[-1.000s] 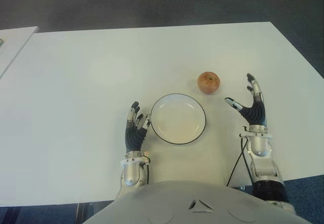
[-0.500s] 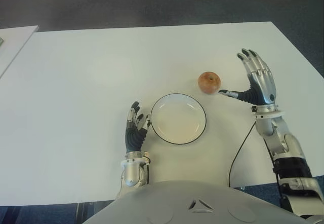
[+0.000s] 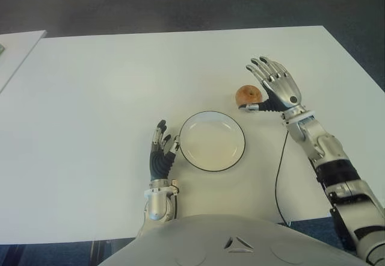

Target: Put the apples into the plate.

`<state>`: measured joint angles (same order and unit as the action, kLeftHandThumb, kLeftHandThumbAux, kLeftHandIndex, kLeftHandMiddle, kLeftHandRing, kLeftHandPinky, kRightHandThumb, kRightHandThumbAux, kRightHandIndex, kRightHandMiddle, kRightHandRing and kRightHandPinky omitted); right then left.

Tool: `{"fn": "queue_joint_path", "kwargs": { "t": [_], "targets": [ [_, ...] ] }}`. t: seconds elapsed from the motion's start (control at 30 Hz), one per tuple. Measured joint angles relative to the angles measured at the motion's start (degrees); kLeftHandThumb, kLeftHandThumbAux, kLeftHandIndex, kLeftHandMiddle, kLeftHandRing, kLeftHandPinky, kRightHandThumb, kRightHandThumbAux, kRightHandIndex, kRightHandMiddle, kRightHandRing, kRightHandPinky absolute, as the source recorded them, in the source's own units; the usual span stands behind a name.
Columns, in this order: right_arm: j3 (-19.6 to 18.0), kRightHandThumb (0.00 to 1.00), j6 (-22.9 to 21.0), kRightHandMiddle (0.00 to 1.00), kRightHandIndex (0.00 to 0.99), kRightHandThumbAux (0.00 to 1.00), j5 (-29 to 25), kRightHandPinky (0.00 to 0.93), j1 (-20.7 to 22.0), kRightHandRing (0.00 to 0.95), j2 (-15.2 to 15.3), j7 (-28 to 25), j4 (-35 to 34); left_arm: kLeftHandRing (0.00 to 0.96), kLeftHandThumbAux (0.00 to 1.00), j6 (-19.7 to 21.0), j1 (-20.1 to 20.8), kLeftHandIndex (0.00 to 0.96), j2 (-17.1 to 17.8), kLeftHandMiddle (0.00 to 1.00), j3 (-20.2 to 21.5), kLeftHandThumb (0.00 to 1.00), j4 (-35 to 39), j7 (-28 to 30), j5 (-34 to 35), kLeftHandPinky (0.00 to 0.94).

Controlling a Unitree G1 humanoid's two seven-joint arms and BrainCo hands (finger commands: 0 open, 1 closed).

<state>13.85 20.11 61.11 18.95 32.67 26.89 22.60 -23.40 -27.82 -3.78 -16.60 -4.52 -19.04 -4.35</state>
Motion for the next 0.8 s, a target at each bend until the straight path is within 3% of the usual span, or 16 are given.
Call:
{"fn": "queue_joint_path", "kwargs": {
  "t": [0.3, 0.8],
  "targets": [
    [5.4, 0.306, -1.8, 0.000, 0.000, 0.168, -0.4, 0.000, 8.6, 0.000, -1.2, -1.2, 9.4, 0.046, 0.624, -1.8, 0.0, 0.111, 0.0, 0.099, -0.1, 0.063, -0.5, 0.0, 1.0, 0.001],
    [11.7, 0.274, -2.1, 0.000, 0.000, 0.170, -1.4, 0.000, 16.4, 0.000, -5.2, 1.3, 26.7, 0.029, 0.645, -3.0, 0.0, 0.105, 0.1, 0.074, -0.1, 0.005, -0.7, 1.4, 2.0, 0.005]
  ]
}}
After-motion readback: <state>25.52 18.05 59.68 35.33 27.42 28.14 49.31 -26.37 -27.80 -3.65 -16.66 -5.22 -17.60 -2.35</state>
